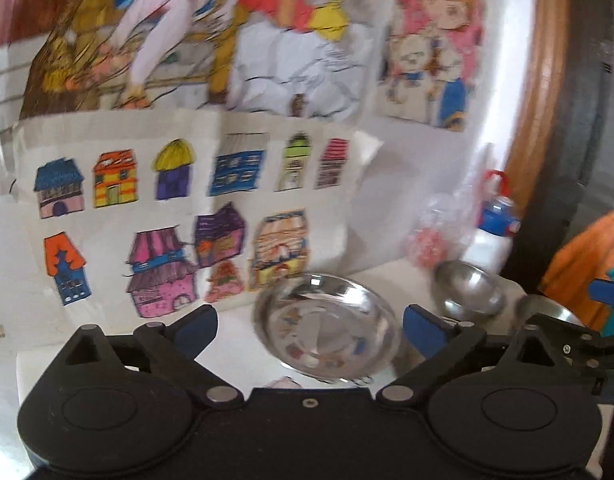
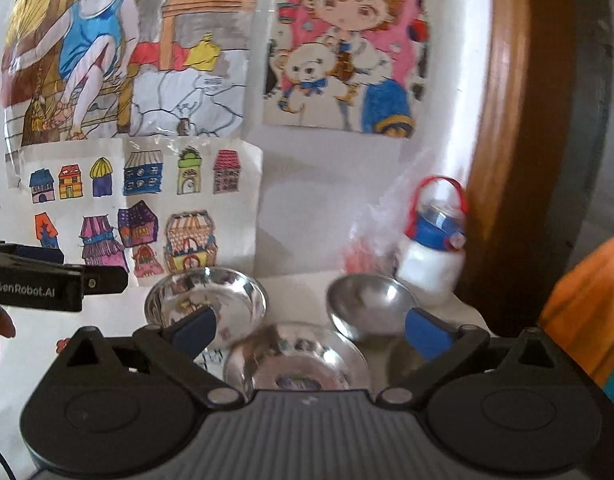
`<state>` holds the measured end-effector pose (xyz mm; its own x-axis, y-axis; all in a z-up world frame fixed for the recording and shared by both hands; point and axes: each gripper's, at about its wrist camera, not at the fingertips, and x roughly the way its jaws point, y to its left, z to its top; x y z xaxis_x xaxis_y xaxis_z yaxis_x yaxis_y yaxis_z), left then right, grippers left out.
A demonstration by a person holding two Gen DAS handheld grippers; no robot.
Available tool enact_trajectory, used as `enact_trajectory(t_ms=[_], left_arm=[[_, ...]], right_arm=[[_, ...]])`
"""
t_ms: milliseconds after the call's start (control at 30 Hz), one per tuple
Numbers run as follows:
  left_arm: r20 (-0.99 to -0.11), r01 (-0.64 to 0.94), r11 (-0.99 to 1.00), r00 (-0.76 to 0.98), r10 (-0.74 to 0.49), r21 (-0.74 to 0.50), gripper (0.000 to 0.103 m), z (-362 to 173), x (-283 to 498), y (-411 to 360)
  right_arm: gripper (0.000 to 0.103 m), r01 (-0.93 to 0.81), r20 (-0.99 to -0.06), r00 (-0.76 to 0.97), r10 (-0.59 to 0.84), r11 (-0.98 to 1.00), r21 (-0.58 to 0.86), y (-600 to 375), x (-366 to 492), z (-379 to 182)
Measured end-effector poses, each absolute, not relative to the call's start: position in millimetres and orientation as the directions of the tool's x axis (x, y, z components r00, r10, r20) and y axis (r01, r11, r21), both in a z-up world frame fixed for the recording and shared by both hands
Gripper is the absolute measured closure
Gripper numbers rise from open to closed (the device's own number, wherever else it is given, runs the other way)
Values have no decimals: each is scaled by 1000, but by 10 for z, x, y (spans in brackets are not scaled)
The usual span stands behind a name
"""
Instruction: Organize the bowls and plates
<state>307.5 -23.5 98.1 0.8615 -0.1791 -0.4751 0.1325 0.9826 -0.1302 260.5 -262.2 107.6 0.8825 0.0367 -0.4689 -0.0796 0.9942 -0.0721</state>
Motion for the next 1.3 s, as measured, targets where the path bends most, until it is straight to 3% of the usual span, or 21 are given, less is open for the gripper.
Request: enact_trajectory(t_ms=[433, 767, 1167, 1300], left_arm=[[-514, 280, 956, 810, -283, -84, 1, 902, 2560, -751], [-642, 205, 932, 680, -355, -298, 1, 691, 2870, -671], [-714, 126, 915, 589, -380, -383, 1, 265, 3359, -687], [-728, 117, 908, 560, -395, -403, 3, 123, 3488, -707]], right_arm=[[0, 1, -568, 822, 44, 997, 80, -3231, 2048, 1122], [0, 53, -673, 723, 156, 959, 280, -3382, 2473, 974], [0, 133, -760, 614, 213, 921, 365, -3329, 3122, 469], [5, 173, -764, 598, 242, 892, 417, -3367, 3252, 303]])
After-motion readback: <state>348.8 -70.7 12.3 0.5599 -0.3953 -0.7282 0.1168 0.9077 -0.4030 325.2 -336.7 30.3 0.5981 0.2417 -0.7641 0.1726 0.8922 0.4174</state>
